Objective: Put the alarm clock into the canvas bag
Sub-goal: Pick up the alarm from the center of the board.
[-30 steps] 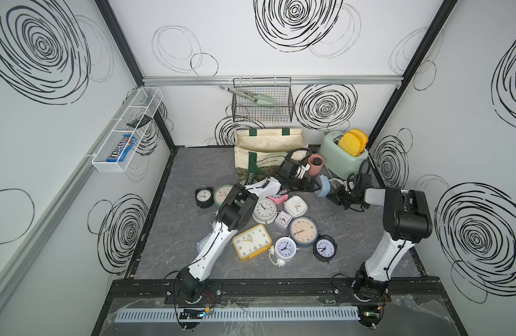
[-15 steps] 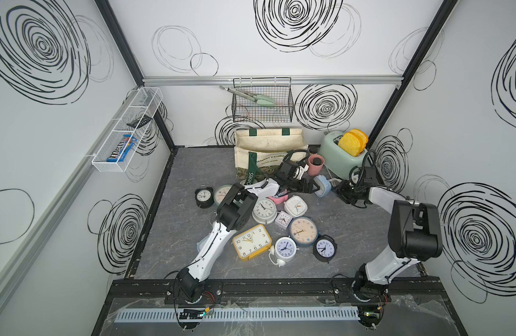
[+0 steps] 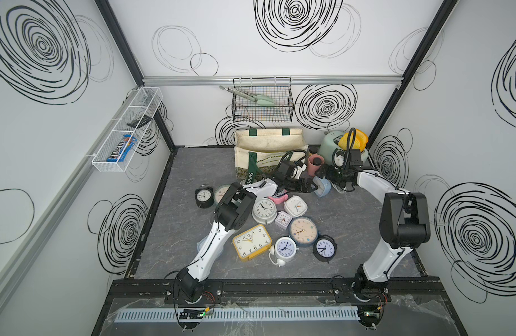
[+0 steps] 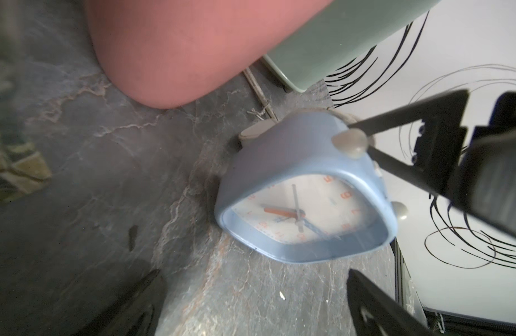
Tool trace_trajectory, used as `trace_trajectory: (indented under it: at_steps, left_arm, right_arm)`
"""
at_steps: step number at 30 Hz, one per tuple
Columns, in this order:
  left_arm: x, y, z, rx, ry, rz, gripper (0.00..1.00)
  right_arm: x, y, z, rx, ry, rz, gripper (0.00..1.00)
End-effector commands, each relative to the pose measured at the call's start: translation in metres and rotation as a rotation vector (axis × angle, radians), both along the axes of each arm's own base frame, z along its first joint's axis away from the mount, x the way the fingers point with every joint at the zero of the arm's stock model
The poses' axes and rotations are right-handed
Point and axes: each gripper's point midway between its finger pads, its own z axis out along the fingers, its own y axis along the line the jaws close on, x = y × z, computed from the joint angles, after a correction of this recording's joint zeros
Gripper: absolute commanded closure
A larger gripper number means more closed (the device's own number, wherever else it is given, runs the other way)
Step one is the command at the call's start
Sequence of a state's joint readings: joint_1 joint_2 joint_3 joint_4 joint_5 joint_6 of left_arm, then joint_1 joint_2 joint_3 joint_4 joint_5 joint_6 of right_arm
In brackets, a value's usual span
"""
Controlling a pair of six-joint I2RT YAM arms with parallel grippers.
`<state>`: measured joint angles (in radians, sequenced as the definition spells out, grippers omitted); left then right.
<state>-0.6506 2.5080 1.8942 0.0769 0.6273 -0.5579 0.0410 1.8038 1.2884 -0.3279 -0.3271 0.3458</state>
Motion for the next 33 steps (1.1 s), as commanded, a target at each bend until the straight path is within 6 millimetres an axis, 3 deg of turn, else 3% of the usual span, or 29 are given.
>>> trace_trajectory:
  at_steps: [1,4,9,15,19,24,28,33]
  left_arm:
    - [0.006,0.007,0.026,-0.021,-0.027,0.022,0.00]
    - [0.007,0.012,0.028,-0.019,-0.023,0.034,0.00]
    - [0.002,0.015,0.038,-0.024,-0.034,0.035,0.00]
    - [-0.001,0.016,0.047,-0.036,-0.035,0.028,0.00]
    - [-0.003,0.016,0.078,-0.083,-0.044,0.019,0.00]
    - [-0.012,0.027,0.140,-0.130,-0.084,0.030,0.01]
    - [-0.035,0.050,0.173,-0.138,-0.076,0.063,0.02]
    - [-0.070,0.109,0.215,-0.125,-0.155,0.142,0.04]
  right_arm:
    - [-0.008,-0.004,-0.019,-0.103,0.081,0.035,0.07]
    - [-0.011,-0.004,-0.027,-0.144,0.106,0.029,0.20]
    - [-0.015,-0.005,-0.034,-0.164,0.130,0.033,0.26]
    - [-0.019,0.006,-0.034,-0.130,0.132,0.070,0.43]
    - [-0.022,0.007,-0.037,-0.129,0.140,0.071,0.52]
    - [-0.021,0.006,-0.037,-0.133,0.141,0.062,0.64]
    - [-0.020,0.009,-0.009,-0.093,0.095,0.038,0.73]
    - [-0.029,0.027,0.070,0.103,-0.098,0.052,0.79]
